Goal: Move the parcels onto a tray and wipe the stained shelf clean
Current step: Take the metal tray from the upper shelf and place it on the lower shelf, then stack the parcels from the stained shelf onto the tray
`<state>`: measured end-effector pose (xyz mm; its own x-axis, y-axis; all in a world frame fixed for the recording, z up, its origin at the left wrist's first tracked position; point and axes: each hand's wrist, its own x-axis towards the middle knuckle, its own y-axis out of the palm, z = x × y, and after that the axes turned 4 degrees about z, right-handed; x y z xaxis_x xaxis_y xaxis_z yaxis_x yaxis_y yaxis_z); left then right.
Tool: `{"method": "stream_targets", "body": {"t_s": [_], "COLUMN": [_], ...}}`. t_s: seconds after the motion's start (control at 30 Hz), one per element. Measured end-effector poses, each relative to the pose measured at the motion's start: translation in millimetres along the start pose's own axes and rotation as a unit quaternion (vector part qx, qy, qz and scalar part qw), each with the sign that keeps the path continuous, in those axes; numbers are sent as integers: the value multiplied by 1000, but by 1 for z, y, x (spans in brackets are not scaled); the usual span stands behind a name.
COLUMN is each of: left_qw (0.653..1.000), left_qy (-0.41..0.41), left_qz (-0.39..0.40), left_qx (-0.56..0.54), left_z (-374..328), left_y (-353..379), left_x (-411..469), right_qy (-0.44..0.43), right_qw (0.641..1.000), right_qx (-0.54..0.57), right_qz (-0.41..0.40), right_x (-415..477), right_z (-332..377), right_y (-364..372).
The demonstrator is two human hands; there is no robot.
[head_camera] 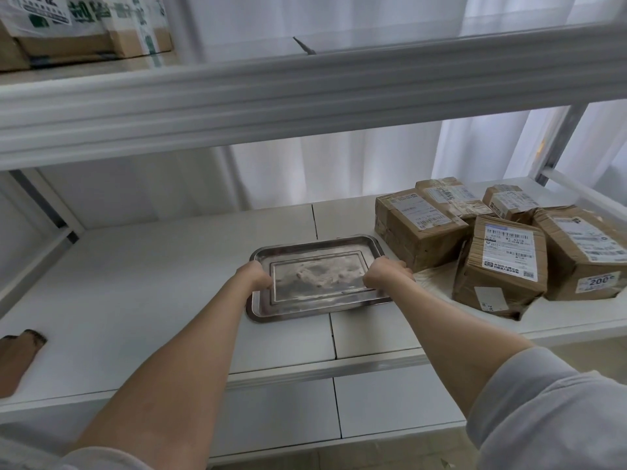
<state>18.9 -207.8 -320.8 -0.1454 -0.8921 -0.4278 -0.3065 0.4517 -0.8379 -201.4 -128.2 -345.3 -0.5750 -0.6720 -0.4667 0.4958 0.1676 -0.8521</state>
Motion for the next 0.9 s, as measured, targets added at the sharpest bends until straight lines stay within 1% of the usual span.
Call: {"method": "stream_targets", "body": {"t_s": [0.13, 0.2, 0.27, 0.37, 0.5, 0.63, 0.77, 0.9], "left_qw": [1000, 1000, 1000, 998, 992, 986, 978, 971], "left_qy": [-2, 3, 14, 34, 100, 150, 201, 230], "left_qz": [4, -1, -18, -49, -79, -63, -45, -20], "left_qx": [0, 3, 8, 3, -18, -21, -44, -69], "left_z": [0, -2, -6, -17, -42, -72, -109, -144], "left_y": [-1, -3, -7, -14, -18, -14, -2, 11], "left_x": [2, 3, 3, 3, 3, 3, 0, -10], "right_qy": [-3, -6, -19, -60, -104, -126, -122, -106], "right_qw": [1000, 1000, 999, 993, 980, 969, 964, 964], "right_qx": [12, 21, 30, 41, 48, 60, 62, 60], "right_qz": [7, -3, -33, -98, -162, -205, -228, -236], "right_x": [0, -1, 1, -1, -3, -9, -15, -12], "right_z": [1, 1, 2, 4, 3, -5, -23, -46], "right_y": [-2, -4, -7, -14, -25, -41, -58, -78]}}
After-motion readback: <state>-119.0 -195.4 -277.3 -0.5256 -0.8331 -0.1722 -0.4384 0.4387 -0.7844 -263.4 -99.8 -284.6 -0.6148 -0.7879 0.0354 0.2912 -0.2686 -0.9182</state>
